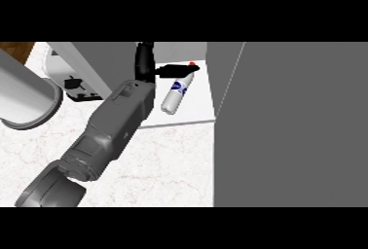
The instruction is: Pick up the bottled water, place it into the cabinet and close the cabinet
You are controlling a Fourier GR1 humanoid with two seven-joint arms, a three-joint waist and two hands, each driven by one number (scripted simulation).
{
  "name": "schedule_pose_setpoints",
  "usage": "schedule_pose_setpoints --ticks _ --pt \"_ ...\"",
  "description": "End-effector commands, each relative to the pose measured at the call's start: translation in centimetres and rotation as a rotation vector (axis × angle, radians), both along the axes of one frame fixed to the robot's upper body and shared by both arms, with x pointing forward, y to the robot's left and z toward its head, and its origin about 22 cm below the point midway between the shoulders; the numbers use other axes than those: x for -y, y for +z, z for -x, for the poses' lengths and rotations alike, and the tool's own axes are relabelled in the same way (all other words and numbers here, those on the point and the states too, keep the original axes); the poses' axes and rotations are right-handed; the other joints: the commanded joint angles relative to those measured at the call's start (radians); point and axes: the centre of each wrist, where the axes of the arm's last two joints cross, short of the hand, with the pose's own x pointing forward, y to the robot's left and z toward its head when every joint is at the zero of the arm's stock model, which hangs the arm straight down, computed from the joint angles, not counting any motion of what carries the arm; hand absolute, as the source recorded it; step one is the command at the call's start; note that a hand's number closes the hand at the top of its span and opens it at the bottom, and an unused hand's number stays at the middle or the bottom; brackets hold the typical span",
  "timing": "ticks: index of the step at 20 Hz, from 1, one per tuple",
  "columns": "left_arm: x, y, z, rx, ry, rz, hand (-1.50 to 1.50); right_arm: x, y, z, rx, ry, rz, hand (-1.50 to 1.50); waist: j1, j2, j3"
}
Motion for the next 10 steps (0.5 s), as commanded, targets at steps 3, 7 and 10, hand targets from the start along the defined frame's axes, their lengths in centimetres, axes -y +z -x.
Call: schedule_pose_setpoints --ticks 3,7,10 --pt "1.2 1.3 -0.2 0.079 -0.159 0.127 -1.50 -0.3 0.7 0.4 0.002 -0.004 -0.040 -1.50 0.028 -0.014 0.001" --pt "0.9 -0.7 0.5 0.053 -0.168 0.136 -1.50 -1.4 2.7 0.9 0.022 -0.022 -0.060 -1.50 0.041 -0.020 0.001" --pt "2.1 0.6 0.3 0.054 -0.198 0.169 -1.50 -1.3 2.6 0.5 0.008 -0.028 -0.062 -1.50 0.067 -0.030 0.002"
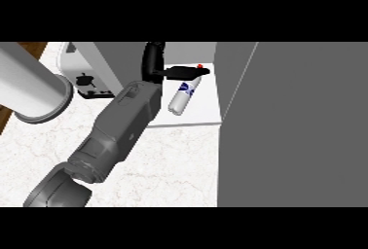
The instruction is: Pick up the bottled water, place it into the cabinet and close the cabinet
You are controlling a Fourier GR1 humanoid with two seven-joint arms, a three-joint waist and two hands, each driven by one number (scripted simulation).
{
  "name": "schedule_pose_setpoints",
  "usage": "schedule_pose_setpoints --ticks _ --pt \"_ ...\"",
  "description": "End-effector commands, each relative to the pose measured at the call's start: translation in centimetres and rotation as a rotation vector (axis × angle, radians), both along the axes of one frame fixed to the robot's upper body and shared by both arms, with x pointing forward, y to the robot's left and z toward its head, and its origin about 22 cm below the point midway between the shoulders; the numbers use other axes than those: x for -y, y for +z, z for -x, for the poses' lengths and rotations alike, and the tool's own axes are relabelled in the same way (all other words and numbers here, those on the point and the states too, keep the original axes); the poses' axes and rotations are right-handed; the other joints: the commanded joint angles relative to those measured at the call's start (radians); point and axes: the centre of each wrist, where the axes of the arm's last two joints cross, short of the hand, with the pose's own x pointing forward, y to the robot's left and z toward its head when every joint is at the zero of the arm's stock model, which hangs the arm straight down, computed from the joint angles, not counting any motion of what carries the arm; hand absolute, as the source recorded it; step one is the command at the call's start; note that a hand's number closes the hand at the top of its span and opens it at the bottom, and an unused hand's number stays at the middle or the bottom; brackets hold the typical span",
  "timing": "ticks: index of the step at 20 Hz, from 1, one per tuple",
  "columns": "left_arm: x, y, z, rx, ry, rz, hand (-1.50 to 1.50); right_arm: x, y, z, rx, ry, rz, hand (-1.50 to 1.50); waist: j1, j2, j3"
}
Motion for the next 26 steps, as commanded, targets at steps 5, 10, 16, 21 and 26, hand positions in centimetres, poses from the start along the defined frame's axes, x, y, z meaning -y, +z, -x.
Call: schedule_pose_setpoints --ticks 5,10,16,21,26 --pt "0.0 -2.3 1.5 0.005 -0.057 0.050 -1.50 -0.2 3.2 1.3 0.027 0.019 -0.012 -1.50 0.017 -0.017 0.001" --pt "0.1 -3.1 3.0 -0.023 -0.143 0.123 -1.50 -0.7 2.2 1.5 0.008 -0.013 -0.003 -1.50 0.041 -0.025 0.001" --pt "1.2 -4.8 6.7 -0.037 -0.291 0.251 -1.50 -1.1 2.4 0.0 0.004 -0.022 0.002 -1.50 0.048 -0.021 0.000" --pt "1.7 -6.7 10.7 -0.005 -0.375 0.290 -1.50 -1.8 3.5 0.4 0.011 -0.041 -0.005 -1.50 0.055 -0.021 0.000" --pt "0.5 -4.4 13.2 0.005 -0.436 0.308 -1.50 -1.2 2.4 0.3 0.016 -0.034 0.037 -1.50 0.070 -0.026 0.001"
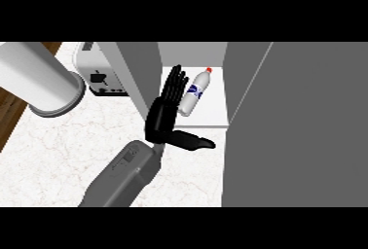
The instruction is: Pick up the bottled water, place it into the cabinet and close the cabinet
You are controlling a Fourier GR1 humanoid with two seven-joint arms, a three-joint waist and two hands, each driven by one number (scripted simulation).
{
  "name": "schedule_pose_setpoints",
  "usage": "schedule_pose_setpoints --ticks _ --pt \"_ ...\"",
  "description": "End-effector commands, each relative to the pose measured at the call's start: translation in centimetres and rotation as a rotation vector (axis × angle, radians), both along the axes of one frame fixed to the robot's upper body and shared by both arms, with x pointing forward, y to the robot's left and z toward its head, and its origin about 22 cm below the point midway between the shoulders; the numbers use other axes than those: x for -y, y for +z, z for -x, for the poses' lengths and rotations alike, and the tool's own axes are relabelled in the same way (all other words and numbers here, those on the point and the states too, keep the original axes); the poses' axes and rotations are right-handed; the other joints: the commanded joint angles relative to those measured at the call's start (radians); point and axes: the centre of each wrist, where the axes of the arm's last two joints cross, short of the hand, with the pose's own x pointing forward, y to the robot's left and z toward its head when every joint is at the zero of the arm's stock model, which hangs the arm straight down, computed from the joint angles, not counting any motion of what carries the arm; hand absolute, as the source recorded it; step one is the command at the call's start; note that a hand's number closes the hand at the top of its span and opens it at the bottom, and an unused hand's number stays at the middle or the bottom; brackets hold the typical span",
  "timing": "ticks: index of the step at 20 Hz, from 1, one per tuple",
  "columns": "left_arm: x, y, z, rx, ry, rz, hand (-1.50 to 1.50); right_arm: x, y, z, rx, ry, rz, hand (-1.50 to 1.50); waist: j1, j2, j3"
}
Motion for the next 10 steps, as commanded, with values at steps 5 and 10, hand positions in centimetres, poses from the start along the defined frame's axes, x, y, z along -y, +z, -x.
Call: schedule_pose_setpoints --ticks 5,10 --pt "-2.9 0.7 4.8 -0.030 -0.069 0.024 1.50 0.0 3.6 0.8 0.048 0.199 0.118 -1.50 0.000 -0.002 0.000" --pt "-6.6 -0.1 8.2 -0.061 -0.052 0.020 1.50 0.6 3.5 0.7 0.008 0.332 0.221 1.50 0.007 -0.002 0.000"
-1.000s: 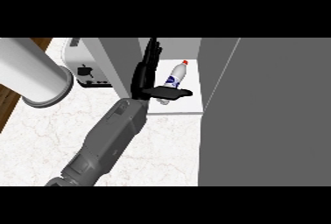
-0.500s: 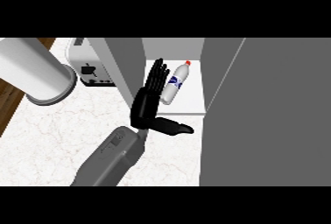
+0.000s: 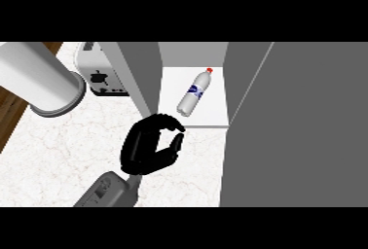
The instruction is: Pick up the bottled water, place it into the cabinet and close the cabinet
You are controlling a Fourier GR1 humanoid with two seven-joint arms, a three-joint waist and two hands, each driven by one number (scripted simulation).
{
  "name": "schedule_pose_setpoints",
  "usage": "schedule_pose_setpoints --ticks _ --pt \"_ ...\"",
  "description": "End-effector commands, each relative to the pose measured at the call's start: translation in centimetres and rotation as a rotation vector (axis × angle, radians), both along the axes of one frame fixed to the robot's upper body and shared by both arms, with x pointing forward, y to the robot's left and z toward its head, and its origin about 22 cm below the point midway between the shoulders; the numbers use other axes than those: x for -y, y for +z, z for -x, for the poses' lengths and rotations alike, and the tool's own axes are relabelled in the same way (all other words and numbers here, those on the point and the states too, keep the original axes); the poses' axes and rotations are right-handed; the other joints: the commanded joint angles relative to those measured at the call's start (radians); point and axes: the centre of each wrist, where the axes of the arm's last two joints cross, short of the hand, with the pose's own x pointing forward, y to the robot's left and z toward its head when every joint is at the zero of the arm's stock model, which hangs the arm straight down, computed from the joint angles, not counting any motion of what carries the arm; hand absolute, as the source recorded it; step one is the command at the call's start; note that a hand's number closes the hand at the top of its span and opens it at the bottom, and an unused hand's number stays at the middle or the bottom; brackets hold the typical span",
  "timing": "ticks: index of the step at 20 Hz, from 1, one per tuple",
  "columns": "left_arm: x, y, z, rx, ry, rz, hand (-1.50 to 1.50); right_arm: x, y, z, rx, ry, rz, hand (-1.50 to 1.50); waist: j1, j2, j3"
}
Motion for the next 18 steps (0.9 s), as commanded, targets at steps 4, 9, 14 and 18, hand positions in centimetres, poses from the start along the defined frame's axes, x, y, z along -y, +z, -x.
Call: schedule_pose_setpoints --ticks 4,9,14,18 --pt "-4.4 0.9 3.7 -0.010 0.061 0.004 -1.50 -1.4 4.7 0.8 0.082 0.235 0.134 1.50 -0.006 -0.005 -0.001" --pt "-9.1 1.6 4.5 0.005 0.150 0.019 -1.50 -2.4 6.5 1.1 0.159 0.289 0.159 1.50 -0.012 -0.001 -0.002" --pt "-11.6 2.3 6.7 -0.036 0.153 0.087 -1.50 -3.7 6.5 1.4 0.099 0.441 0.128 1.50 0.003 -0.002 -0.004" --pt "-13.5 2.5 7.0 -0.031 0.182 0.098 -1.50 -5.1 6.7 1.1 0.129 0.533 0.125 1.50 0.001 -0.003 -0.007"
